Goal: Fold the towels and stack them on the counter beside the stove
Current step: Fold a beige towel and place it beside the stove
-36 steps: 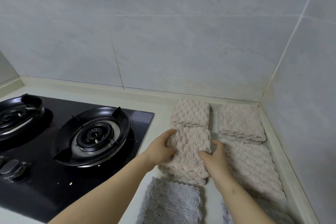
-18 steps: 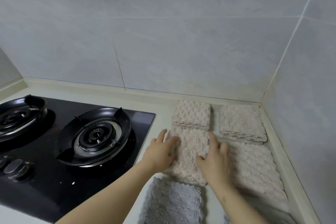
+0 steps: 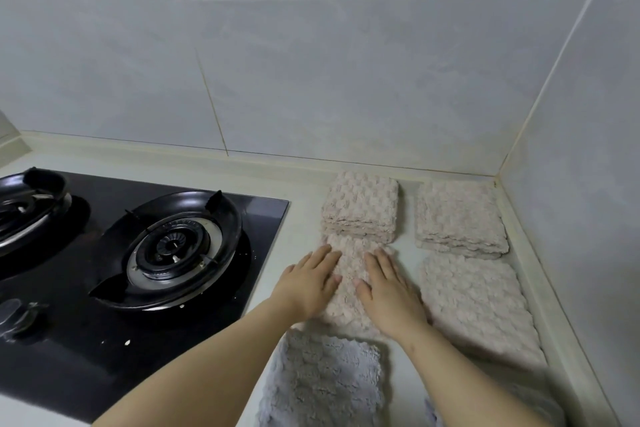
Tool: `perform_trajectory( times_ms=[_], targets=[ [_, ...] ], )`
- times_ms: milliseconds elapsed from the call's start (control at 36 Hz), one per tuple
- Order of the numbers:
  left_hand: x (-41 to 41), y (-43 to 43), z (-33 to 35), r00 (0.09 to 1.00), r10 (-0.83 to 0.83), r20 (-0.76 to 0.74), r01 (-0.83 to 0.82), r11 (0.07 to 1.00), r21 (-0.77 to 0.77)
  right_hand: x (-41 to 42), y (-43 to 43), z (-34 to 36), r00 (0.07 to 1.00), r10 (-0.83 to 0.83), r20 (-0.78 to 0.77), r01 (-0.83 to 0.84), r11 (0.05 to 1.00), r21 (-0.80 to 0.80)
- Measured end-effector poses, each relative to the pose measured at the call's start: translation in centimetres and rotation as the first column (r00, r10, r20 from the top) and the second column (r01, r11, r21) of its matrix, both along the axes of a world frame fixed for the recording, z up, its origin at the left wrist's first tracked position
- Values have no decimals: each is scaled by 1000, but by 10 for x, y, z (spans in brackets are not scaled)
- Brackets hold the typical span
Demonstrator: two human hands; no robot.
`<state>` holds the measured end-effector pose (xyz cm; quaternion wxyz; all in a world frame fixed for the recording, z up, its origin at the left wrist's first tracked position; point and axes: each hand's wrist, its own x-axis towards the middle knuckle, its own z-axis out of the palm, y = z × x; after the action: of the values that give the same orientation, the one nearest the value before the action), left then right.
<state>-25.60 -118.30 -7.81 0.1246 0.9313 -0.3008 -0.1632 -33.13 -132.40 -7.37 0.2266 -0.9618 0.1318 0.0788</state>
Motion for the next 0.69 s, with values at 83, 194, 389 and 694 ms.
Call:
perform_trajectory(
  times_ms=[83, 194, 389, 694],
  targets=[
    [5, -1, 3, 1000, 3, -30, -3, 1000, -9, 4, -2, -2, 1000, 0, -3, 0, 999, 34],
    [8, -1, 5, 999, 3, -38, -4, 1000, -11, 6, -4, -1, 1000, -1, -15, 2, 999, 36],
    [0, -2, 6, 1000, 18, 0, -18, 1000, 17, -1, 1, 3, 1000, -8, -27, 9, 1000, 21],
    [-18, 24, 31, 977, 215, -2, -206, 936, -286, -11, 28, 36, 973, -111, 204, 118, 993, -25]
  ],
)
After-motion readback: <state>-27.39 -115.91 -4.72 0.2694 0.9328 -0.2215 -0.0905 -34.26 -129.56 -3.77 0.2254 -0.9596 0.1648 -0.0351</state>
